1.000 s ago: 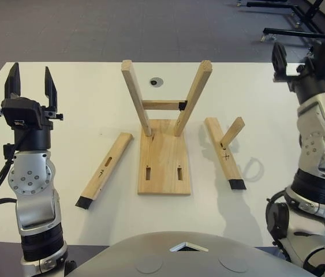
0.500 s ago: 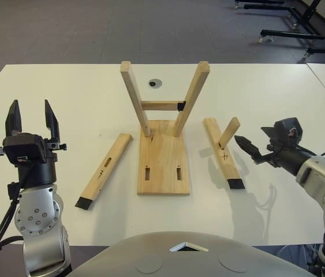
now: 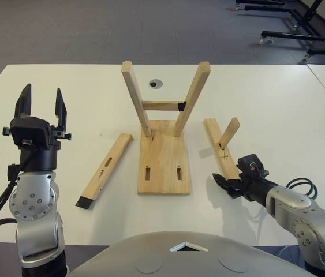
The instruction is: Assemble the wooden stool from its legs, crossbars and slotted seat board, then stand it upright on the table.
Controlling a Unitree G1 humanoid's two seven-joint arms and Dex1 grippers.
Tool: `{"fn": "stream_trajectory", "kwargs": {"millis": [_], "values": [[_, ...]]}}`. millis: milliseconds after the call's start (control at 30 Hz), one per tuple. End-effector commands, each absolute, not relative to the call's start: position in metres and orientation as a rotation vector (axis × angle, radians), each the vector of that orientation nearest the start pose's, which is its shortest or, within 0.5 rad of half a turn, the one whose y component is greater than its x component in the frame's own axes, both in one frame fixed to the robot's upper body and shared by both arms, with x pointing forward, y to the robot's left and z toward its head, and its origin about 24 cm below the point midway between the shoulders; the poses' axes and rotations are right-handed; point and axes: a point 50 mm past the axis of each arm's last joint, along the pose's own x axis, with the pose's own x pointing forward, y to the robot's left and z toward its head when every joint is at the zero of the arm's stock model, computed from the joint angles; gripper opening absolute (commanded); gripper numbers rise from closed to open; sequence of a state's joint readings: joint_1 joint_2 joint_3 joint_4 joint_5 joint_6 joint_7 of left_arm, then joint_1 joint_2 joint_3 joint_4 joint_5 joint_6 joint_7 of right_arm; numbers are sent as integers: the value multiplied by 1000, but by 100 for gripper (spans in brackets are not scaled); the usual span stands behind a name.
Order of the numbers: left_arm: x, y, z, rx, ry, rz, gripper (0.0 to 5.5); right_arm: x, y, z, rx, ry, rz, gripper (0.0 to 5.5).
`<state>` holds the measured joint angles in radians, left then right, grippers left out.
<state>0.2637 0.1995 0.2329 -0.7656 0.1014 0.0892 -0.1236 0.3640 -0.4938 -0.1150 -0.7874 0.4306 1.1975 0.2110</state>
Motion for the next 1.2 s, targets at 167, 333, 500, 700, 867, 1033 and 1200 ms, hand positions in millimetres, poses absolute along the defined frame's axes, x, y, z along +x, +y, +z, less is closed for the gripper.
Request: {"fn": "stream_trajectory", "kwargs": {"millis": [167, 333, 500, 700, 867, 1033, 1200], "values": [[191, 209, 167, 449, -425, 60, 238, 174, -211, 46, -107, 791, 187, 412], [199, 210, 169, 447, -455, 70, 238, 181, -212, 41, -134, 788, 198, 323], [204, 209, 169, 443, -479, 76, 238, 191, -221, 40, -173, 792, 186, 242], [212, 209, 170, 430, -508, 49, 238, 209, -233, 36, -173, 727, 86, 207], [227, 220, 171, 409, -493, 48, 238, 245, -232, 57, -51, 457, 2, 206], [241, 222, 176, 347, -501, -4, 238, 290, -243, 109, 25, 174, -2, 206], [247, 207, 193, 280, -571, -209, 238, 317, -231, 188, 112, -230, 204, 206]]}}
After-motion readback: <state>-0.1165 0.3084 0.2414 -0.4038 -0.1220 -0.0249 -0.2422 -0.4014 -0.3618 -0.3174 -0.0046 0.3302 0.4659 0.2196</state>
